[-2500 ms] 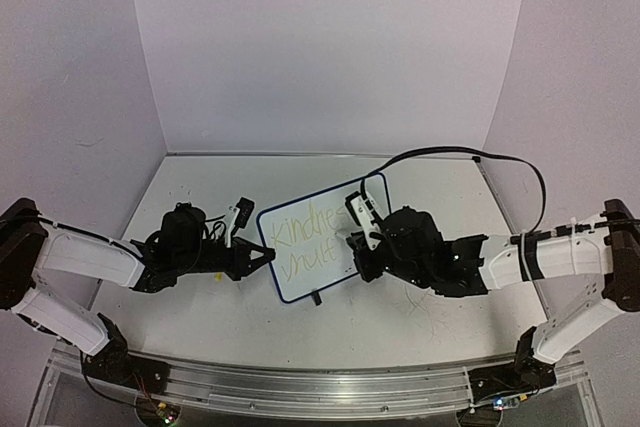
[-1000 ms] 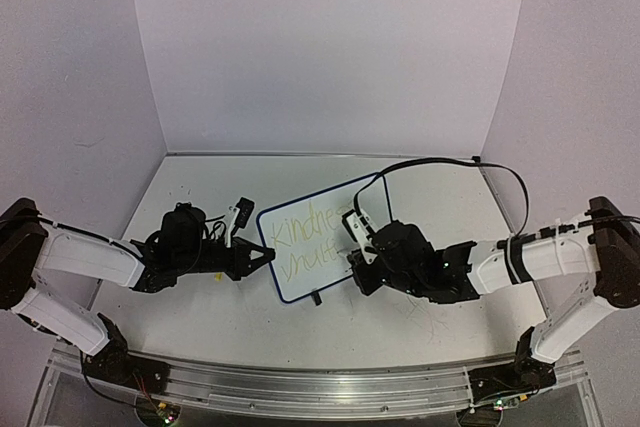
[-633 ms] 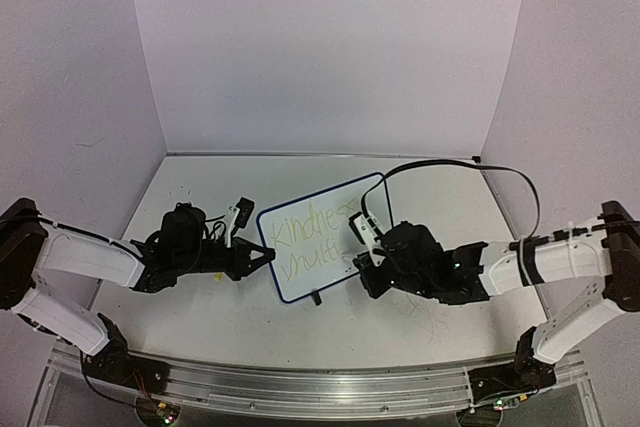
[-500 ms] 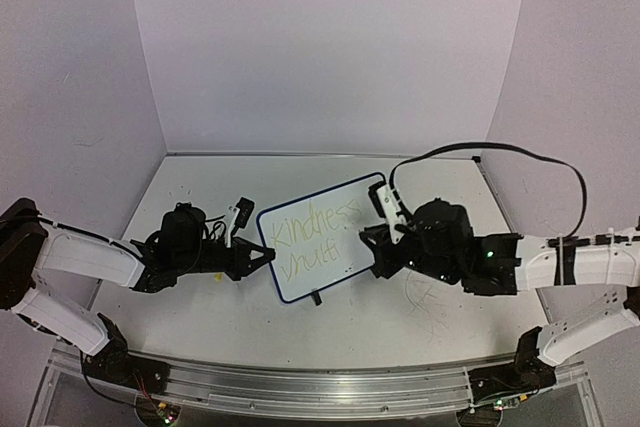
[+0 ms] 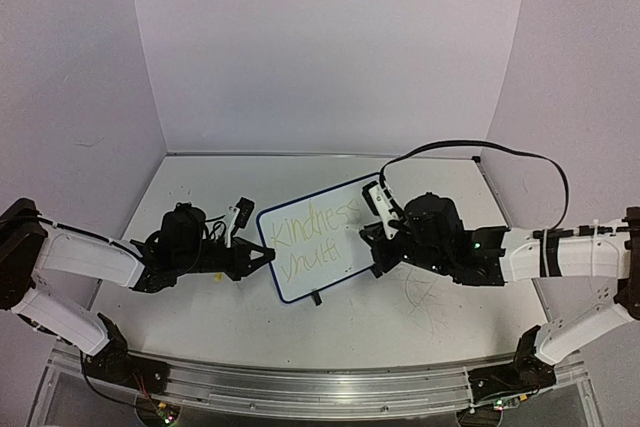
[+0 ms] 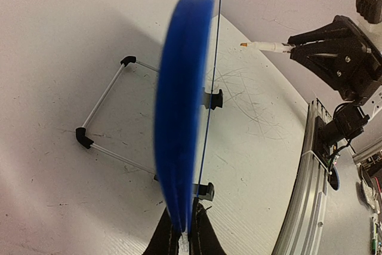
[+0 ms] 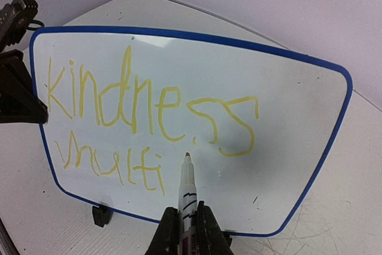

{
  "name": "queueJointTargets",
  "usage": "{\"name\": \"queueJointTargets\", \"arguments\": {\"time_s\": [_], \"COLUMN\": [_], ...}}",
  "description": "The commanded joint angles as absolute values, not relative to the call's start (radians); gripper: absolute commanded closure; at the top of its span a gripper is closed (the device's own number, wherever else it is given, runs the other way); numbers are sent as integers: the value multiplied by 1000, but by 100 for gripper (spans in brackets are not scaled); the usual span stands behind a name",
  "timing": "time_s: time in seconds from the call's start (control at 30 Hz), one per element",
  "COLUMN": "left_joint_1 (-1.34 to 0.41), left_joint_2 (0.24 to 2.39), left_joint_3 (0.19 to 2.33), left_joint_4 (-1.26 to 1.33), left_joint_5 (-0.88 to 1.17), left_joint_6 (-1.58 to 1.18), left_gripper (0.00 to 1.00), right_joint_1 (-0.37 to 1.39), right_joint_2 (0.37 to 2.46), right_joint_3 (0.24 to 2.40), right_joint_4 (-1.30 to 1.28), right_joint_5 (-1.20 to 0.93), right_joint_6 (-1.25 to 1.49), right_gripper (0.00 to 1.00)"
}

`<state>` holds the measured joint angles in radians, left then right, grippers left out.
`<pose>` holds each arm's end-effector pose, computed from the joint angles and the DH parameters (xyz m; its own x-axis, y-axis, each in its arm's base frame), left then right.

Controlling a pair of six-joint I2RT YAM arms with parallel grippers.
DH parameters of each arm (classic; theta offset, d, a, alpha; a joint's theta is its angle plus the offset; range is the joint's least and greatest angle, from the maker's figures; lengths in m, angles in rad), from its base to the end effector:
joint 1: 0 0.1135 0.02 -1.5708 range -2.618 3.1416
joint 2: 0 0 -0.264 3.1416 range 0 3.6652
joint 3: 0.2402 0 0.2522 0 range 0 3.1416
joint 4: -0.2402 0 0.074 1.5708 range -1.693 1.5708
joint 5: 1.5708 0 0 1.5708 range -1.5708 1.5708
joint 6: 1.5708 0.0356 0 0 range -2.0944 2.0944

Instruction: Write a sentence on the whiteboard

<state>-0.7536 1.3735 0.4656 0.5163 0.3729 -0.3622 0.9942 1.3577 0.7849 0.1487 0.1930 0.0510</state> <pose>0.1846 -0.1910 0.1753 -0.5731 0.0852 -0.8151 0.7269 0.5121 -0.4575 0.1703 0.2493 0.2444 -0.2611 -0.3098 -0.9142 -0.7151 0.6983 -0.0324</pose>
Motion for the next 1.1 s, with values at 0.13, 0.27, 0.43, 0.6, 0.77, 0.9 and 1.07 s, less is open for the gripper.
{"name": "queueJointTargets", "arguments": {"time_s": [0.13, 0.27, 0.43, 0.6, 0.77, 0.9, 1.07], "left_joint_1": [-749, -749, -748, -749, -748, -749, -749], "left_joint_2": [1362, 1363, 1367, 1367, 1372, 1376, 1376], "left_joint_3": [470, 472, 473, 470, 473, 476, 475], "left_joint_4": [446, 446, 446, 446, 446, 446, 446], "left_joint_5": [300, 299, 301, 302, 305, 305, 306], "left_joint_6": [-316, -318, -318, -318, -315, -314, -312], "left_gripper": [100, 100, 100, 100, 100, 100, 100], "right_joint_1": [1012, 1011, 1013, 1024, 1024, 1029, 1030], "right_joint_2": [1424, 1418, 1423, 1429, 1458, 1460, 1467], "right_joint_3": [802, 794, 797, 799, 814, 812, 811], "right_joint_4": [172, 174, 171, 179, 183, 188, 190], "right_joint_5": [169, 185, 222, 211, 211, 212, 214], "right_joint_6": [38, 43, 37, 22, 22, 22, 21], "right_gripper": [100, 100, 100, 100, 100, 100, 100]}}
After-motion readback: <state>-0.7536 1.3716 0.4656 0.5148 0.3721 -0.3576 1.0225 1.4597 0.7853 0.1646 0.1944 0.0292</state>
